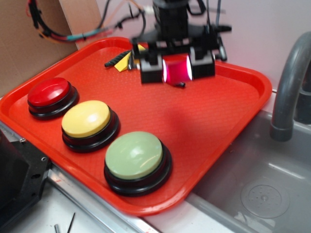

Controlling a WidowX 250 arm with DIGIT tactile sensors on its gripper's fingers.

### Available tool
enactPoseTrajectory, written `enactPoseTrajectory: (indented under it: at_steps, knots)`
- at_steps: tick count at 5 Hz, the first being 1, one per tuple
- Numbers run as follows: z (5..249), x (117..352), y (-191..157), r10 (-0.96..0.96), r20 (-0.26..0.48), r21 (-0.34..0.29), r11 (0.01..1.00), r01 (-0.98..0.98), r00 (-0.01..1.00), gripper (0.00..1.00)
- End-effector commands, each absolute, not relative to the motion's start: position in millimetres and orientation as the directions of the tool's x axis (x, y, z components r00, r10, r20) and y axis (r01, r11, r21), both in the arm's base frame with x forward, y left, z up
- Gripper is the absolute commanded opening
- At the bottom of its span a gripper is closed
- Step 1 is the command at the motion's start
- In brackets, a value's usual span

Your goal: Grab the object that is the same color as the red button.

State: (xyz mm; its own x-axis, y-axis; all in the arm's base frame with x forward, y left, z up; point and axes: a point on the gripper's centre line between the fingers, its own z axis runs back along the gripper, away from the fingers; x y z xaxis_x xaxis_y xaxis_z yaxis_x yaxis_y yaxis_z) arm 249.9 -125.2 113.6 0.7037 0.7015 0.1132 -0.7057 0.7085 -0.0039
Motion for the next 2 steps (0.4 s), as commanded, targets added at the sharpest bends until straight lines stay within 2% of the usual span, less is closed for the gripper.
enactPoseTrajectory:
  at_steps: [1,2]
  knots:
    - [191,258,-102,0.45,0.077,-0.031,0.893,-0.448,0.89,0.0]
    - [214,254,-90,0.411,0.1,-0.07,0.911,-0.406,0.906,0.0]
